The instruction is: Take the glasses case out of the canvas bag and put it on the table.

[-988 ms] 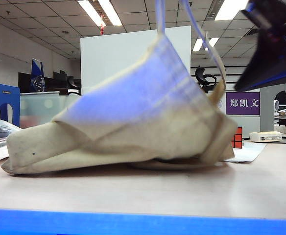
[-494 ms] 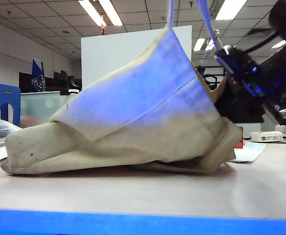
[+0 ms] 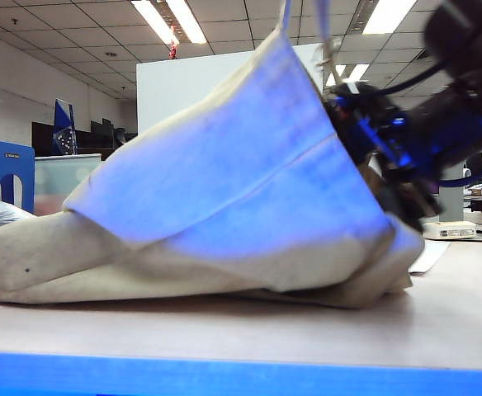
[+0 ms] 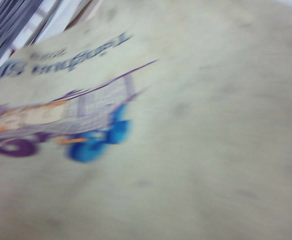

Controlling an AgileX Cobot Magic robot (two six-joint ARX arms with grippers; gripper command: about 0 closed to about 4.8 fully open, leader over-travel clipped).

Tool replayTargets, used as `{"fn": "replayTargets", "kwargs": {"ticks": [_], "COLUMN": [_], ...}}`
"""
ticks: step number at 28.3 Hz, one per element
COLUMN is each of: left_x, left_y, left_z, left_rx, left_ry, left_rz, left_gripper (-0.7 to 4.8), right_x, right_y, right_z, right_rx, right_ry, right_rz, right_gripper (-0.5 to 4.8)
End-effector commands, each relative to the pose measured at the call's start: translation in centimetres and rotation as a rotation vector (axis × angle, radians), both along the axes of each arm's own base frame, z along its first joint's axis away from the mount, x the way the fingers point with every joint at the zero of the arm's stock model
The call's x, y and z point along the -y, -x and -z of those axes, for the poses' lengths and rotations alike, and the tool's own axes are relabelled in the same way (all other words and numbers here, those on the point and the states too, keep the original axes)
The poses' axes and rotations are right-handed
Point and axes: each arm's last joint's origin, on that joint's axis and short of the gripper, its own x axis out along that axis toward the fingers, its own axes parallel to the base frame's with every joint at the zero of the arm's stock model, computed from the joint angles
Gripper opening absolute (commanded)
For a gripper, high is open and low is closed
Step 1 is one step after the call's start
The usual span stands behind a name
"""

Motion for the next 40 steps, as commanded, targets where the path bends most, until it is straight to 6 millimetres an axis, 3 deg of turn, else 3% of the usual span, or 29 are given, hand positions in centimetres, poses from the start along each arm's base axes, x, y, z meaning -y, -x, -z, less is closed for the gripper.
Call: {"fn": "replayTargets", "kwargs": {"ticks": [1, 4, 10, 15, 19, 25, 26, 28, 31, 36, 40], "left_x": [0.6, 0.8, 0.8, 0.8, 0.8, 0.8, 0.7, 0.4, -0.1, -1.3, -4.1], "left_y": [-0.2, -0.3, -0.1, -0.1, -0.1, 0.0, 0.0, 0.1, 0.3, -0.8, -5.1], "left_z": [0.4, 0.6, 0.6, 0.6, 0.5, 0.5, 0.6, 0.5, 0.1, -0.2, -0.1], "left_rx": [0.008, 0.006, 0.004, 0.030, 0.039, 0.040, 0.037, 0.037, 0.083, 0.236, 0.234], "left_ry": [-0.014, -0.019, -0.019, -0.021, -0.017, -0.020, -0.026, -0.035, -0.025, -0.100, -0.128], "left_rz": [0.024, 0.025, 0.034, 0.050, 0.059, 0.062, 0.062, 0.064, 0.086, -0.096, -0.297], "left_gripper": [-0.06, -0.06, -0.06, -0.06, -0.06, -0.06, -0.06, -0.06, -0.06, -0.06, -0.06], "right_x": [-2.2, -4.6, -6.6, -8.9, -11.7, -15.2, -15.2, -15.4, -13.9, -10.3, -7.8], "right_y": [0.8, 1.6, 1.5, 2.5, 4.4, 1.2, 0.8, 0.3, -0.6, -1.4, -1.0], "right_z": [0.8, 2.8, 5.1, 4.6, 5.5, 6.4, 6.2, 5.2, 2.4, -1.3, -4.6], "right_rx": [-0.025, -0.047, -0.041, -0.054, -0.002, -0.204, -0.238, -0.230, -0.184, -0.133, -0.077], "right_ry": [0.015, 0.118, 0.137, 0.017, 0.115, 0.364, 0.406, 0.472, 0.494, 0.536, 0.541], "right_rz": [-0.080, -0.079, -0.060, -0.093, -0.007, -0.001, 0.007, -0.008, 0.017, 0.069, 0.091], "right_gripper": [4.04, 4.04, 4.05, 4.55, 4.65, 4.79, 4.79, 3.32, 2.28, 1.98, 1.98]}}
